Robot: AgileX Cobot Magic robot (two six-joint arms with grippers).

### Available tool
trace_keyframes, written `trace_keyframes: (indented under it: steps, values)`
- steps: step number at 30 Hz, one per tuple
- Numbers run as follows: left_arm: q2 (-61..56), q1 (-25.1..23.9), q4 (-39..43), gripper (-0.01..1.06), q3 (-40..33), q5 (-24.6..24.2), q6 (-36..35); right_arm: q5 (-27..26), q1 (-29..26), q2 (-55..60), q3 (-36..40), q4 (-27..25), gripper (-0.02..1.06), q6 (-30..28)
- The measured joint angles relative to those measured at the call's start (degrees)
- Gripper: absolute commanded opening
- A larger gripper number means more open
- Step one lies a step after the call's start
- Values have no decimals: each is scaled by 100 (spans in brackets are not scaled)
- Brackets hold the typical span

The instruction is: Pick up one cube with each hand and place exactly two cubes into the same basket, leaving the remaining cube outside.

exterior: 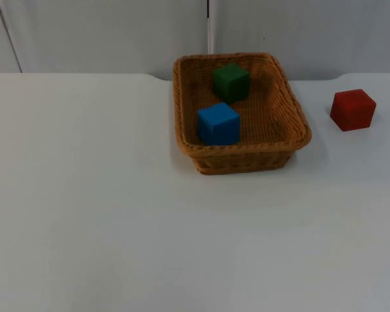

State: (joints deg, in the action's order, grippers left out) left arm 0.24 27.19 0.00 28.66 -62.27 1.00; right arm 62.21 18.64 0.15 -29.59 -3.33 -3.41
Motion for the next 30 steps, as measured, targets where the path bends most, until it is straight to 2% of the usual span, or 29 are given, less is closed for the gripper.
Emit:
trace_keyframes:
  steps: [1, 30]
  values:
    - [0, 0, 0, 105, 0, 0, 0, 0, 0, 0, 0, 0, 105, 13]
    - [0, 0, 44, 105, 0, 0, -100, 0, 0, 0, 0, 3, 105, 24]
